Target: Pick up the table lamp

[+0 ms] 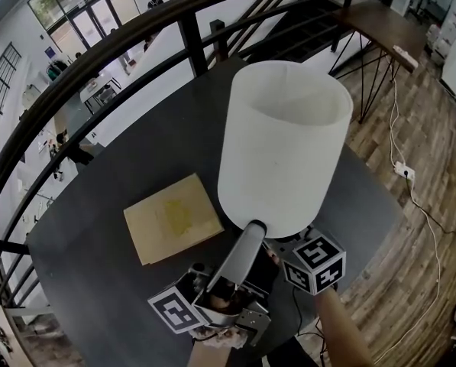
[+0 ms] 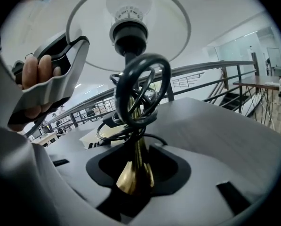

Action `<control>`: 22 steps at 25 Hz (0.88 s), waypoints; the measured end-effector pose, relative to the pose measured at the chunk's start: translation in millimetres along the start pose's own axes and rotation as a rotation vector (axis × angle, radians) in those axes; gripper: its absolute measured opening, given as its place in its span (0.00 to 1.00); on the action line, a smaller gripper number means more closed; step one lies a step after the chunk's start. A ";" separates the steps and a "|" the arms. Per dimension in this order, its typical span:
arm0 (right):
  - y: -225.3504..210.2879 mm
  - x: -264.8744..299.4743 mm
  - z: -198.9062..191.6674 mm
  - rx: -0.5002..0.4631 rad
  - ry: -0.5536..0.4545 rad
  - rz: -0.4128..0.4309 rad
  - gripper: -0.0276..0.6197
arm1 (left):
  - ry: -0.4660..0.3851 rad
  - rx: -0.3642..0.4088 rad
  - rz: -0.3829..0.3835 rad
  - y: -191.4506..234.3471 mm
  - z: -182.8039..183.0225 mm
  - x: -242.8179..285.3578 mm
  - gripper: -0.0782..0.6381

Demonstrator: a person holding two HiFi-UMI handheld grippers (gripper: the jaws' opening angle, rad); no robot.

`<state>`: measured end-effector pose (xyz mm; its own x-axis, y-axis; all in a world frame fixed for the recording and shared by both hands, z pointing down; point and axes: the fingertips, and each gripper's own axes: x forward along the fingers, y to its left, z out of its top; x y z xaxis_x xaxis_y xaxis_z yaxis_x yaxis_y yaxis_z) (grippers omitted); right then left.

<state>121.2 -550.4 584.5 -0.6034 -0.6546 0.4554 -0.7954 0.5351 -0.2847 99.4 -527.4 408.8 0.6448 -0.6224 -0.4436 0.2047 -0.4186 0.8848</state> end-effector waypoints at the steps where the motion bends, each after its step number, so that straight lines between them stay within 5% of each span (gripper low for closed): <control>1: 0.4 -0.5 0.3 -0.001 -0.003 -0.002 0.27 | 0.000 0.001 -0.003 -0.7 0.1 -0.4 0.27; 11: 16.0 -6.0 -0.2 0.000 0.001 0.019 0.26 | -0.003 0.017 -0.008 -7.8 2.8 -0.9 0.25; 22: 40.5 -30.9 41.7 -0.056 -0.058 -0.002 0.26 | 0.011 0.056 -0.078 -60.8 7.5 6.2 0.25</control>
<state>105.2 -530.8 523.8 -0.6052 -0.6847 0.4061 -0.7933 0.5613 -0.2358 85.4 -510.8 351.2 0.6366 -0.5797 -0.5087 0.2129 -0.5019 0.8383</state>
